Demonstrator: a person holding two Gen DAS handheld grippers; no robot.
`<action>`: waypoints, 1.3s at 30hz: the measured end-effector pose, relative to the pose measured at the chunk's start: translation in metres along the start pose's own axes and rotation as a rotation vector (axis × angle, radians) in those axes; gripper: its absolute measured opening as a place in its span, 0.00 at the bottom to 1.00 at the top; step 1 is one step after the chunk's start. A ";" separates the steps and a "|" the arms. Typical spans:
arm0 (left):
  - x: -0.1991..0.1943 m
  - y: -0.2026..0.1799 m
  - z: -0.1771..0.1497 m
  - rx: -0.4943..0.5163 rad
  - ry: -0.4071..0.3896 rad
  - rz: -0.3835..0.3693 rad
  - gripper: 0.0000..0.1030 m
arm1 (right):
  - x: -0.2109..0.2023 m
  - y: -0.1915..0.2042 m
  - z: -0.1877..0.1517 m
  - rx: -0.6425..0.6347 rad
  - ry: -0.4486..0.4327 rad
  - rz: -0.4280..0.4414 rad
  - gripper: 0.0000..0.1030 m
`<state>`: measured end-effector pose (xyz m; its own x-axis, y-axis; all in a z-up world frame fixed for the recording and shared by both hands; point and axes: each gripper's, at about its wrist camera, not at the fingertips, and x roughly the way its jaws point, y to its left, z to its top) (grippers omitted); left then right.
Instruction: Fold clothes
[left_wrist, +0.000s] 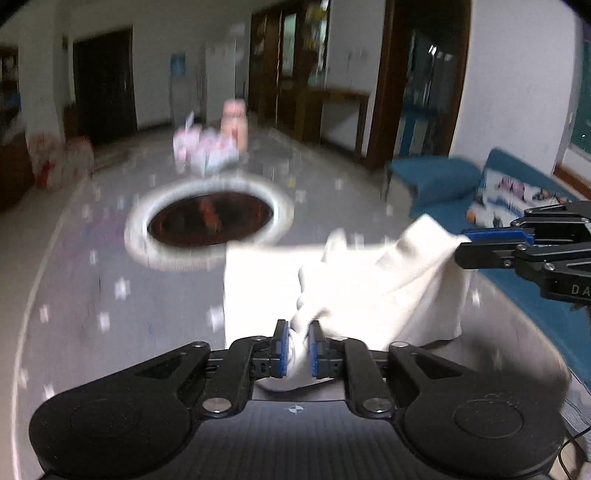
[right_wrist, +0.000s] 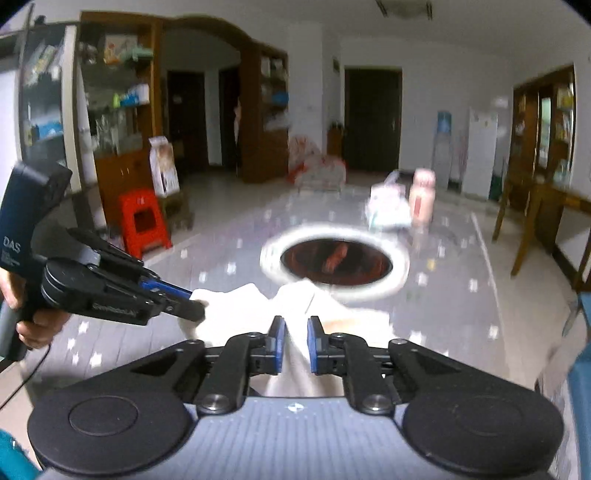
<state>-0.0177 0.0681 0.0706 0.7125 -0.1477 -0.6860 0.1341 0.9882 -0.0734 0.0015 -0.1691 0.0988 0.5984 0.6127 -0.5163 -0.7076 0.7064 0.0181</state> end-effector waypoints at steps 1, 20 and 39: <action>0.001 -0.001 -0.008 -0.008 0.014 -0.002 0.17 | 0.001 0.007 -0.004 0.009 0.014 -0.005 0.14; 0.002 -0.029 -0.070 -0.105 0.131 0.076 0.78 | 0.018 0.055 -0.070 0.154 0.209 -0.173 0.82; -0.001 -0.033 -0.071 -0.122 0.121 0.172 1.00 | 0.022 0.065 -0.076 0.186 0.221 -0.236 1.00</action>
<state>-0.0723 0.0384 0.0223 0.6286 0.0220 -0.7774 -0.0713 0.9970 -0.0294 -0.0597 -0.1367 0.0229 0.6271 0.3483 -0.6967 -0.4676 0.8837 0.0209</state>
